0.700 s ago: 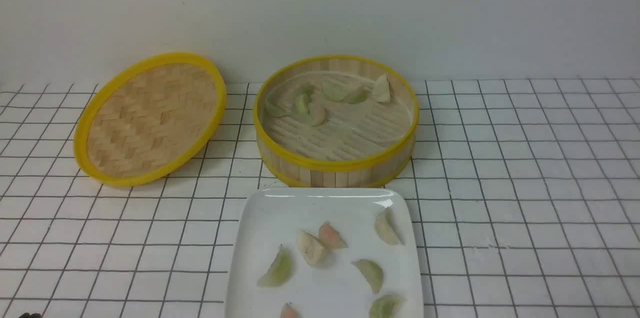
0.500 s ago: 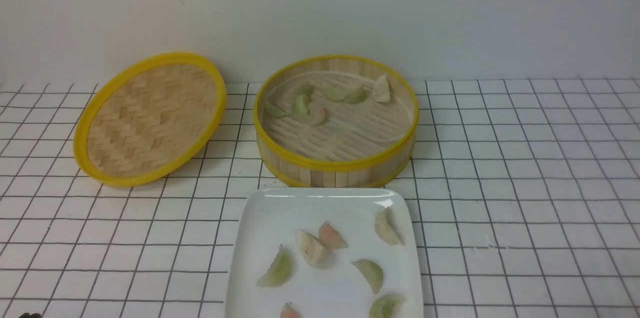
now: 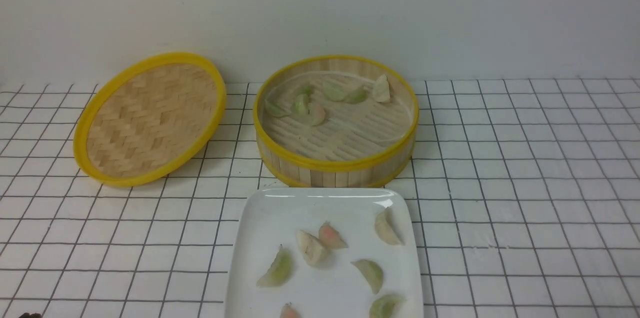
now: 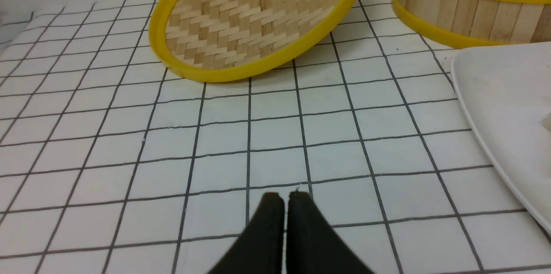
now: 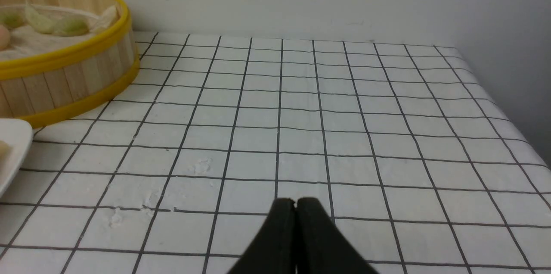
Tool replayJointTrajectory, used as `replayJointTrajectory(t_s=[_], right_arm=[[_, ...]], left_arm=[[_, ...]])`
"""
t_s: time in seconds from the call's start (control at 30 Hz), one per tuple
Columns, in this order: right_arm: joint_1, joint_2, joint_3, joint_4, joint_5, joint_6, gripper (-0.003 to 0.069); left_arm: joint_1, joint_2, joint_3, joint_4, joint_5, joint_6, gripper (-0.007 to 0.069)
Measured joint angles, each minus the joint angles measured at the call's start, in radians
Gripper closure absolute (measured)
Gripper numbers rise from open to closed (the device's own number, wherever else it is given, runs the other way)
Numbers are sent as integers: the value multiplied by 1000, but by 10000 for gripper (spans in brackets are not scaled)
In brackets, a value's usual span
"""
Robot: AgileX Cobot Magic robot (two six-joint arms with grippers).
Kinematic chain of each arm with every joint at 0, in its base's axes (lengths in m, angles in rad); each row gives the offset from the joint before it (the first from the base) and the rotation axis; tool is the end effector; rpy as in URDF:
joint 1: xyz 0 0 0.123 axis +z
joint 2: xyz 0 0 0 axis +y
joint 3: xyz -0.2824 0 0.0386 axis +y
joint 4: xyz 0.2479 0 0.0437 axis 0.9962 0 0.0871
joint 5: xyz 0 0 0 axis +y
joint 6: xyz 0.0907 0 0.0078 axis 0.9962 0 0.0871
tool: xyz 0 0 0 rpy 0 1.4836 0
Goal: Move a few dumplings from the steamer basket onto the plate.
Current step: Use the right arm to grab a dumpling from inside the steamer
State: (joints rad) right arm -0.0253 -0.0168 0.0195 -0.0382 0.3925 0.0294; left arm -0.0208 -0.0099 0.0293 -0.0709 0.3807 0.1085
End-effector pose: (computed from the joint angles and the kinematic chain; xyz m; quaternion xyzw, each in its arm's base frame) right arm 0.0517 -0.0026 0.1722 0.0121 0.8070 -0.0151 0.5902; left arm 0.0524 -0.0035 0.1696 0.0334 0.8077 -0.0042 0.5887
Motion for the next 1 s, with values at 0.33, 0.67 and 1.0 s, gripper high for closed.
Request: replayJointTrajectory(t_s=[0.33,0.67,1.0], right_arm=[[0,0,10,285,-255,173,669],[0,0,10,541,-506,253,669],[0,309,-546,419,-58,180,669]], left_arm=[[0,0,0,0,0,0,631],[0,0,0,0,0,0,631],[0,0,0,0,0,0,631]])
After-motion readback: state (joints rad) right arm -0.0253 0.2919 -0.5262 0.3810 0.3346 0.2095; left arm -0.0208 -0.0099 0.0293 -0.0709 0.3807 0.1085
